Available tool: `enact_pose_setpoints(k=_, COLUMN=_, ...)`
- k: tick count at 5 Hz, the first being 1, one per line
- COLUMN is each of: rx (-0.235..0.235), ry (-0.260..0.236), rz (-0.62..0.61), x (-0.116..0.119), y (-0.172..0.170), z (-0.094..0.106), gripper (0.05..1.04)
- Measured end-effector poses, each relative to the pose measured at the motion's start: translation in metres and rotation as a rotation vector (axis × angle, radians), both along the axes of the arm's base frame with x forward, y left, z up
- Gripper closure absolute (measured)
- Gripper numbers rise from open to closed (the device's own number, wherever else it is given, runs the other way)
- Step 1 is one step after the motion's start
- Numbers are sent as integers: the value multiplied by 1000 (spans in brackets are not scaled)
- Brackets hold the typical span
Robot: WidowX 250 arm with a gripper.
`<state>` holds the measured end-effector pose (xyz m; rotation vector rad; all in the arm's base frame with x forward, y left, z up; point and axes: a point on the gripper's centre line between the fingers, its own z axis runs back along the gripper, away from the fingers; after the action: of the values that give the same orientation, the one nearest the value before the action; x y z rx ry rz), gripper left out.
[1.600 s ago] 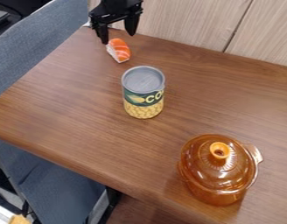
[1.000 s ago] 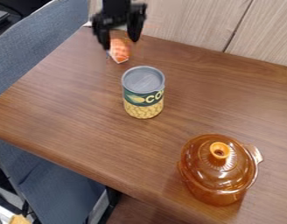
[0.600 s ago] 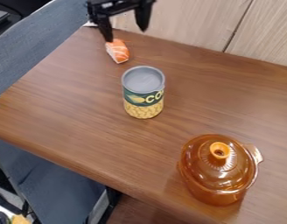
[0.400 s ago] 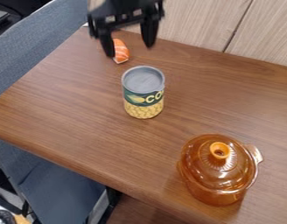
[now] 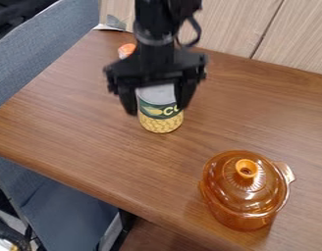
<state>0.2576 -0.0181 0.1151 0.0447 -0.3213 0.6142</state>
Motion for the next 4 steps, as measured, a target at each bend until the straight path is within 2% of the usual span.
enact_pose_setpoints(k=1, rx=5, ry=29, rz=-91, x=-14, y=-19, z=-9, gripper=83)
enact_pose_setpoints(k=4, rx=-20, ry=50, rz=-250, x=-29, y=-68, z=-7, gripper=83)
